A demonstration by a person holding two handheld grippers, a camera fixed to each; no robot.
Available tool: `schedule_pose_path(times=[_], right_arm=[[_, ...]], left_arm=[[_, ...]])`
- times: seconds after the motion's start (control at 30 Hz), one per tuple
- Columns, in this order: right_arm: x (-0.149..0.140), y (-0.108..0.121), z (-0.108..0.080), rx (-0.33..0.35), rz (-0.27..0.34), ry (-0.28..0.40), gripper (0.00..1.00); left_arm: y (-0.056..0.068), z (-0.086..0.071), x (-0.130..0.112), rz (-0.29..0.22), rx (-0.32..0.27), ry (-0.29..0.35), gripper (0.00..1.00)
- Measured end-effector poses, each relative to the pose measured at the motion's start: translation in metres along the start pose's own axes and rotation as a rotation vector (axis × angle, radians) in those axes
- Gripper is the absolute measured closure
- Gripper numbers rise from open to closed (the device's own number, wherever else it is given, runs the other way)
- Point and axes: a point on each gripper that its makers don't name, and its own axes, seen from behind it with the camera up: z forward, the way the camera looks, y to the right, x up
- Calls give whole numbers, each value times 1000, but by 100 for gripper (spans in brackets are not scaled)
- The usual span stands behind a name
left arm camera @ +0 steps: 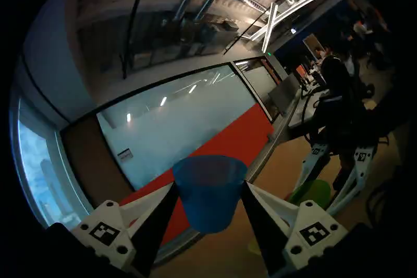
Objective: Pour water
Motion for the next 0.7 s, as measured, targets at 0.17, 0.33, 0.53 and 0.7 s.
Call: schedule_pose_path(times=[0.17,0.33,0.53,0.7], right_arm=[[2,0,-4,-4,-5,5,10],[4,2,-7,-13,-8,11,10],[9,2,-9,-17,-10,15,10],[12,1,-11,-21,-14,14,10]], left_arm=[[-4,-2,-3,-156,-7,1,17],[-5,-2,-7,-311,-18,2,17],[-9,-3,-11,-414,-27,0,17],[-10,-4,-20,-419,-24,-24,17]])
